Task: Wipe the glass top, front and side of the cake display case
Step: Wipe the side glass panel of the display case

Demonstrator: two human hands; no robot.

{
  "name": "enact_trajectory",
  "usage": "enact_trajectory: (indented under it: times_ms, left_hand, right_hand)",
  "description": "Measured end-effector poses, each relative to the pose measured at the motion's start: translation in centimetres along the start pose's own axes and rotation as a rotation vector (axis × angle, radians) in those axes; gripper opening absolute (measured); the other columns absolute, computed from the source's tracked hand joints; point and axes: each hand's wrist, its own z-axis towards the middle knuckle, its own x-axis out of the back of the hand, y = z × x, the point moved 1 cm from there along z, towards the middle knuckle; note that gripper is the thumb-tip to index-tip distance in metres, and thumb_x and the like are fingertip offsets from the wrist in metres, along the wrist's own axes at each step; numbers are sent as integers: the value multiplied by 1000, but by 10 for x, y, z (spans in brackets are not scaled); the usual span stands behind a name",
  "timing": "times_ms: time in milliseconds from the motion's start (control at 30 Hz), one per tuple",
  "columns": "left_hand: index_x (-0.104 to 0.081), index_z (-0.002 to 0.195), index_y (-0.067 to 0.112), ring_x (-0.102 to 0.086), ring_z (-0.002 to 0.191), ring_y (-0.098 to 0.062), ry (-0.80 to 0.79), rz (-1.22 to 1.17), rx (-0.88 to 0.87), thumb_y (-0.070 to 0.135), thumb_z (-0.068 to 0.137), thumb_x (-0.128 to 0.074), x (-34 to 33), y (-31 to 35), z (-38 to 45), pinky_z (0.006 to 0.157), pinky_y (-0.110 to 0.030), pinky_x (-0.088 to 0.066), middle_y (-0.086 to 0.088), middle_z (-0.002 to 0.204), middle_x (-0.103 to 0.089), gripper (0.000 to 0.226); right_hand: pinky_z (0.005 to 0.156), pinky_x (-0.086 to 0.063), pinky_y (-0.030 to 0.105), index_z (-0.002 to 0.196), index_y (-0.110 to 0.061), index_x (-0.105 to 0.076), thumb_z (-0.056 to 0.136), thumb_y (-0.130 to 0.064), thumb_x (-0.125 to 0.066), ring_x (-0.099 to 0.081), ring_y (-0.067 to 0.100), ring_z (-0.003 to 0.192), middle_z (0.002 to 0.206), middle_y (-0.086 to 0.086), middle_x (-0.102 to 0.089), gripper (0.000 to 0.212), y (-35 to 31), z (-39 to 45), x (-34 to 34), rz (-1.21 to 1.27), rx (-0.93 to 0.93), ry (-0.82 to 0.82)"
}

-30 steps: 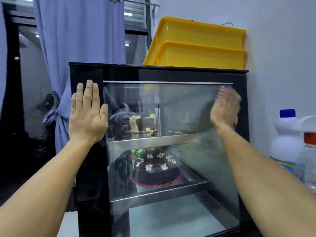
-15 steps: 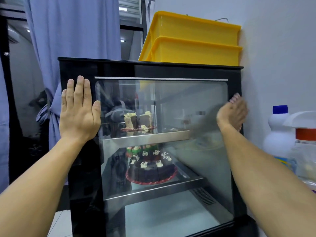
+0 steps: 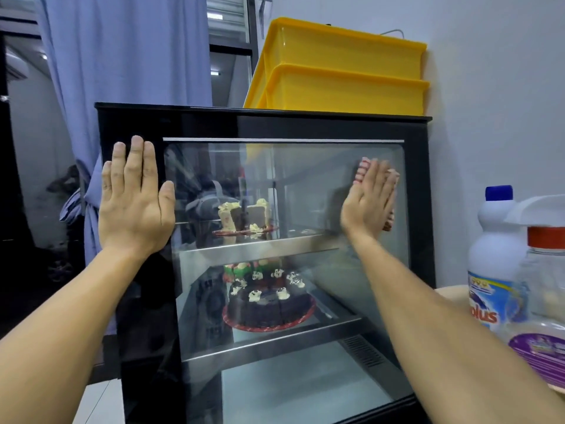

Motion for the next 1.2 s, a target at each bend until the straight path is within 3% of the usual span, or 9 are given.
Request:
enact_trajectory:
  times_ms: [67, 200, 267, 433, 500, 633, 833, 1033, 1200]
  left_hand:
    - [-14, 165, 3, -4, 161, -35, 8, 14, 5, 37, 108, -28, 2, 0, -1, 128, -35, 11, -15, 174, -10, 68]
    - [-13, 166, 4, -3, 161, -34, -17, 13, 13, 36, 108, -29, 3, 1, 1, 129, -35, 11, -13, 174, -8, 68]
    - [-11, 166, 5, -1, 161, -32, -31, 12, 32, 37, 108, -29, 3, 1, 1, 129, -35, 11, -12, 175, -7, 68]
    - [-10, 166, 7, 2, 162, -29, -55, 25, 22, 38, 108, -28, 4, -2, -1, 129, -36, 10, -9, 175, -5, 68]
    - [-10, 166, 7, 2, 162, -28, -51, 20, 22, 38, 108, -27, 4, 0, -1, 129, -35, 11, -9, 175, -4, 68]
    - [-8, 167, 7, 4, 162, -28, -65, 21, 33, 38, 108, -27, 4, 1, -2, 128, -33, 14, -8, 175, -1, 69]
    - [-4, 167, 9, 11, 161, -25, -108, 14, 22, 39, 108, -26, 5, -3, -2, 127, -33, 16, -6, 176, 4, 70]
    - [-2, 167, 9, 12, 161, -24, -128, 4, 10, 40, 109, -26, 5, -4, 0, 126, -32, 18, -5, 176, 6, 70]
    - [-6, 167, 9, 7, 162, -24, -160, -26, -47, 40, 108, -28, 9, -12, 0, 126, -28, 17, -5, 175, 3, 70]
  right_hand:
    - [126, 16, 33, 166, -27, 0, 104, -37, -12, 10, 17, 160, 174, -6, 5, 64, 8, -47, -18, 21, 58, 9]
    - [129, 1, 48, 167, -21, -3, 104, -33, -18, 5, 27, 161, 175, 2, 1, 65, 20, -41, -16, 111, -575, 95]
    - [129, 5, 48, 166, -19, 1, 107, -30, -20, 10, 27, 160, 174, 3, 7, 64, -8, -22, -16, 44, -412, 35]
    - [130, 5, 45, 167, -16, -10, 102, -30, -23, 4, 24, 161, 174, 4, 2, 67, -16, -64, -32, -93, 572, -103]
    - [130, 3, 46, 166, -15, -11, 101, -31, -23, 4, 24, 161, 174, 6, -1, 68, 15, -61, -25, -134, 534, -94]
    - [128, 12, 43, 166, -14, 0, 102, -38, -10, 11, 29, 160, 174, 9, 7, 69, -13, -36, -21, -36, -50, -8]
    - [131, 1, 41, 165, -10, -19, 109, -31, -25, -1, 25, 161, 173, 11, -10, 60, -37, -117, -43, -133, 846, -126]
    - [130, -2, 51, 165, -12, -3, 110, -34, -21, 6, 28, 161, 174, 9, 2, 62, -74, -83, -48, -32, 230, 35]
    - [130, -12, 50, 164, -12, -17, 110, -31, -40, -11, 31, 160, 173, 12, -13, 62, -88, -152, -64, -133, 1010, -122]
